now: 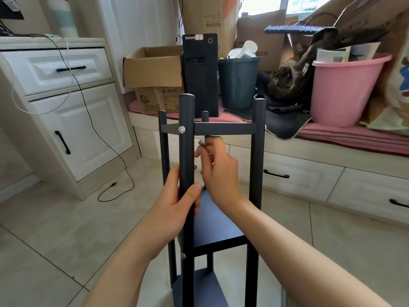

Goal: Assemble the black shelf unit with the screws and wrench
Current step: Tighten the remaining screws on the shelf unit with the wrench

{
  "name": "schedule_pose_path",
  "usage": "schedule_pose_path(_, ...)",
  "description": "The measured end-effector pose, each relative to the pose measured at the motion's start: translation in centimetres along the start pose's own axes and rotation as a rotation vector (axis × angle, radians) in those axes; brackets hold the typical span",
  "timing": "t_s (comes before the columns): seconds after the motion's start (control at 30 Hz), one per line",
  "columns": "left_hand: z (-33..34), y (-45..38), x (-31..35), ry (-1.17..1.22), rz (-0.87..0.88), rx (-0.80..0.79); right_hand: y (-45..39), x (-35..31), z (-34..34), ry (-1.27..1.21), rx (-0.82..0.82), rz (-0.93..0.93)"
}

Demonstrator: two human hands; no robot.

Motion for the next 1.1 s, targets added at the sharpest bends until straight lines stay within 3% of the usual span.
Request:
schedule_pose_path(0.5,0.4,0.1,0.6,-0.034,0.063,-0.022,-0.2,1.3,1.6,-0.102,0.036,0.162)
schedule_pose_path(0.63,0.3,0.0,0.8,-0.038,0.065,-0.005,0.1,0.7,0.7,-0.081,0.040,0.087)
schedule_pose_path(0.77,0.1,-0.2,0.3,-0.030,0.023,0.003,0.5,0.2,-0.8,-0.005,-0.066,0.010)
schedule_pose_path(1.1,0.0,0.0,0.2,-0.037,-0.016,0.034,-0.8,-1.1,-2.9,0.126,-0.337,0.085)
Point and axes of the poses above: each hand's wrist, its own y-axis away from the middle knuckle, its own z-axis out of the palm, x = y × z, the point moved 10 cm from there along -y, towards the middle knuckle, and after that the axes turned 10 degrees about x, right-handed, at the moved point
